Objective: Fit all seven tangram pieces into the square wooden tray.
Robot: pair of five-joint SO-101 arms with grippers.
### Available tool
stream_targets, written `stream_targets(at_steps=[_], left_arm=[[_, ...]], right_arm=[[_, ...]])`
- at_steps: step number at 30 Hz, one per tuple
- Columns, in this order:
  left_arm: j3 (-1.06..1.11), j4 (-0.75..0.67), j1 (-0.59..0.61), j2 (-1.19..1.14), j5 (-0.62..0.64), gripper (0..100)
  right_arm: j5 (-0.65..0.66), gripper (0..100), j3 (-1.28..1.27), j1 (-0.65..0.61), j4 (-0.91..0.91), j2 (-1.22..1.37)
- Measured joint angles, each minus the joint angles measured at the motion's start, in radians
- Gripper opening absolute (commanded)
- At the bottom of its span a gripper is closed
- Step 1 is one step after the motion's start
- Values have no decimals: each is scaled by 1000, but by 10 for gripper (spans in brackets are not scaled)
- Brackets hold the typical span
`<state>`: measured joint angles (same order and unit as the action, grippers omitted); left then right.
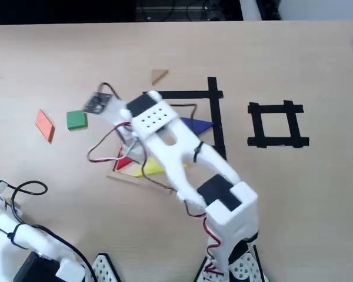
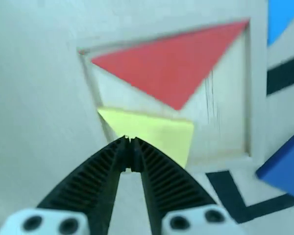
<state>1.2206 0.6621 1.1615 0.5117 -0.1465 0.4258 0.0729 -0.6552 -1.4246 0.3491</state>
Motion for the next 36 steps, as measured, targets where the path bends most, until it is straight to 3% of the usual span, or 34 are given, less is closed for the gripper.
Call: stream_targets(at_steps=[6, 15, 30, 36], left_arm=[[0, 0, 0, 0, 0, 195], [0, 0, 0, 0, 0, 195], [0, 0, 0, 0, 0, 195], [0, 0, 0, 0, 0, 195]], right_arm=[[-3, 11, -181, 74, 109, -34], [-3, 11, -198, 72, 166, 6], [-3, 11, -193, -78, 244, 35], [-44, 11, -132, -51, 176, 38]])
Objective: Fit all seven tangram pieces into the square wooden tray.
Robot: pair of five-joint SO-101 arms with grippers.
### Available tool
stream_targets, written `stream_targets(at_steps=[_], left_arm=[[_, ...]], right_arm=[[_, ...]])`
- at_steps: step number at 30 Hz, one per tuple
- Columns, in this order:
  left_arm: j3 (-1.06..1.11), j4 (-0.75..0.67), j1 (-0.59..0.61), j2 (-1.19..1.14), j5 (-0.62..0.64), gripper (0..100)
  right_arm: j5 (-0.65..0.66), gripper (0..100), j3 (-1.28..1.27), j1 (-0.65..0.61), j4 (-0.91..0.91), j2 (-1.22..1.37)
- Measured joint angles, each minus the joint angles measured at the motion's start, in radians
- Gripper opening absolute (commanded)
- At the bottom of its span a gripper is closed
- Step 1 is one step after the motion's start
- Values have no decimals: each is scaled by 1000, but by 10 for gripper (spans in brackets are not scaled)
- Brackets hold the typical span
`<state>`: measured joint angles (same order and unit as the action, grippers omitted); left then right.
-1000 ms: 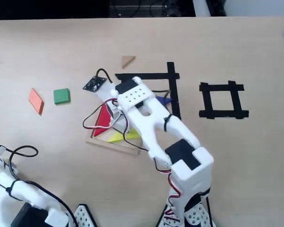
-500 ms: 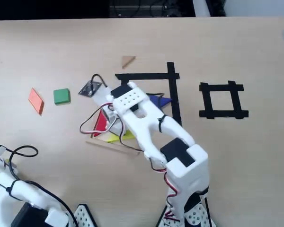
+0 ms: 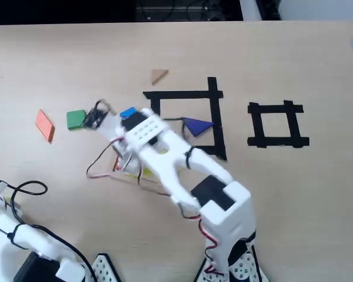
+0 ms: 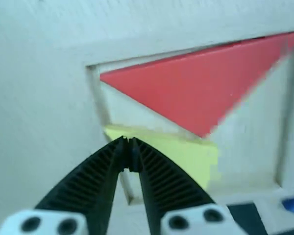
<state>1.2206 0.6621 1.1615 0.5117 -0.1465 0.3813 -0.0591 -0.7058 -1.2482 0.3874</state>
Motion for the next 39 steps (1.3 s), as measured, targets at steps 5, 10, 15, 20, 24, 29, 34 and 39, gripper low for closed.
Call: stream_targets(at_steps=[5, 10, 15, 20, 24, 29, 34, 39], left_arm=[[0, 0, 0, 0, 0, 195], [0, 0, 0, 0, 0, 195], [0, 0, 0, 0, 0, 195], [0, 0, 0, 0, 0, 195], [0, 0, 0, 0, 0, 195], [0, 0, 0, 0, 0, 195], [0, 0, 0, 0, 0, 195], [0, 0, 0, 0, 0, 195]], right_arm=[[0, 11, 26, 147, -63, -77], [41, 11, -74, 196, -49, -107], [49, 11, -138, 272, 26, -107], [71, 11, -138, 351, 40, -107], [91, 11, -146, 358, 43, -107], [94, 11, -196, 365, 69, -107], [109, 11, -255, 364, 110, -117], [114, 11, -256, 358, 112, -120]])
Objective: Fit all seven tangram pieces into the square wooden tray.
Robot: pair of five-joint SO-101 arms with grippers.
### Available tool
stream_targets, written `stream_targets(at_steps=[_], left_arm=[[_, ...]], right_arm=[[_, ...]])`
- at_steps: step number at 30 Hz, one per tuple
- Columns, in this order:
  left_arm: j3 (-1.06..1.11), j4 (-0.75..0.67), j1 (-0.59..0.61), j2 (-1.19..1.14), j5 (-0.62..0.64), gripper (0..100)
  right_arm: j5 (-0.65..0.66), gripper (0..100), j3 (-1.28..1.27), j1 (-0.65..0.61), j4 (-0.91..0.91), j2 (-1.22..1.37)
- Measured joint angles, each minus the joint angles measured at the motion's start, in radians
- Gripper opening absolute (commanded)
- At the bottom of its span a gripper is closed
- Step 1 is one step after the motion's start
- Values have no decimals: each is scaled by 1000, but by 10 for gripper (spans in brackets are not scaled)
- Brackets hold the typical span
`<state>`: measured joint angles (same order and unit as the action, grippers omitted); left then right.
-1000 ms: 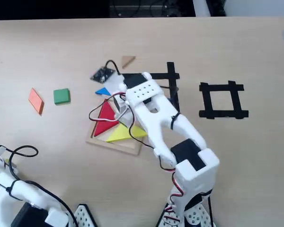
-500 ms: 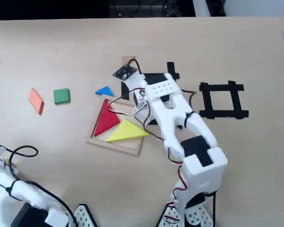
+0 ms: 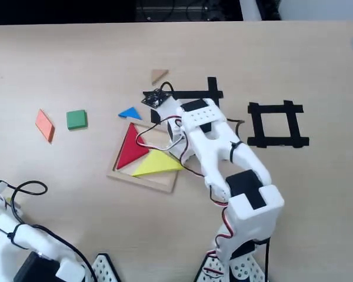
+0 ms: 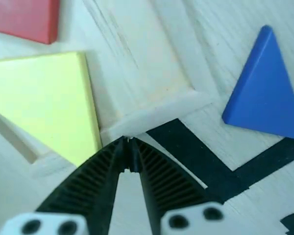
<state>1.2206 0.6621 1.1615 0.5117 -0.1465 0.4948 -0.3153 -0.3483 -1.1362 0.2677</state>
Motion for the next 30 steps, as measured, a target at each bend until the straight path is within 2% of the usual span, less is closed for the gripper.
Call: stream_targets(at_steps=[10, 25, 30], left_arm=[[0, 0, 0, 0, 0, 195], [0, 0, 0, 0, 0, 195], [0, 0, 0, 0, 0, 195]], right_arm=[[-20, 11, -2, -126, -5, 0], [-35, 11, -2, -149, -38, -21], [-54, 11, 0, -212, -63, -58]])
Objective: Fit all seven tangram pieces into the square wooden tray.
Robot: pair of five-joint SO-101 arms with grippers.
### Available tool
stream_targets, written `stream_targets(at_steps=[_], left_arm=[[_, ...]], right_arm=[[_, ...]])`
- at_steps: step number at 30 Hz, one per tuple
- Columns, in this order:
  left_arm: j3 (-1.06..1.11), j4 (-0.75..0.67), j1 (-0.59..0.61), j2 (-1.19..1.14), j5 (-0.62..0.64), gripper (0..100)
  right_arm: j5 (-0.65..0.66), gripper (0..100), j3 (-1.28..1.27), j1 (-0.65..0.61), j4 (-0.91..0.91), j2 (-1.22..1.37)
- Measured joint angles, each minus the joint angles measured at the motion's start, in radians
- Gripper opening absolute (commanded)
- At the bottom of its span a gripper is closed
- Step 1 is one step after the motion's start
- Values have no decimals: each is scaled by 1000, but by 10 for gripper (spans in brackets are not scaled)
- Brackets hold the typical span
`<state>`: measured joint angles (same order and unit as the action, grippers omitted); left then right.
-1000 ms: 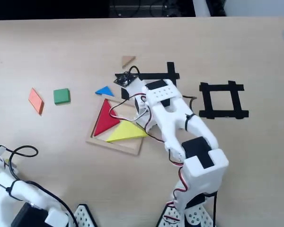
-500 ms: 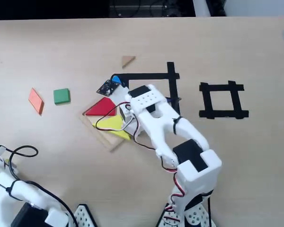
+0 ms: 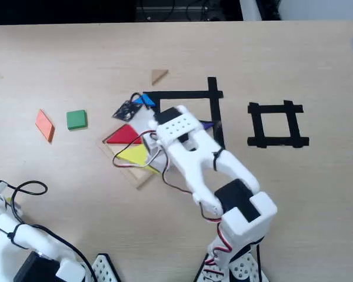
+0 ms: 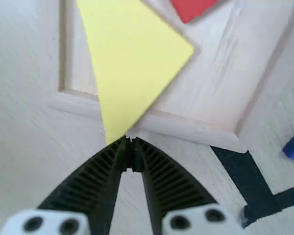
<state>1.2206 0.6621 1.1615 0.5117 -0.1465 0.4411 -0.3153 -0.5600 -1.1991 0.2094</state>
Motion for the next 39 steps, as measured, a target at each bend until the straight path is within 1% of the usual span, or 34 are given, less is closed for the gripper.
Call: stream_targets(at_steps=[4, 19, 22, 29, 35, 39], left_arm=[[0, 0, 0, 0, 0, 195], [0, 0, 0, 0, 0, 195], [0, 0, -20, 0, 0, 195], [26, -34, -25, 11, 3, 195], [26, -34, -26, 11, 3, 195], [-3, -29, -55, 9, -2, 198]], right_arm=[[2, 11, 8, -41, 0, 3], [-18, 11, 86, -41, 0, 51], [-18, 11, 86, -41, 0, 51], [-58, 11, 106, -89, -6, 51], [-74, 11, 153, -86, -77, 51], [-83, 11, 138, -15, -89, -11]])
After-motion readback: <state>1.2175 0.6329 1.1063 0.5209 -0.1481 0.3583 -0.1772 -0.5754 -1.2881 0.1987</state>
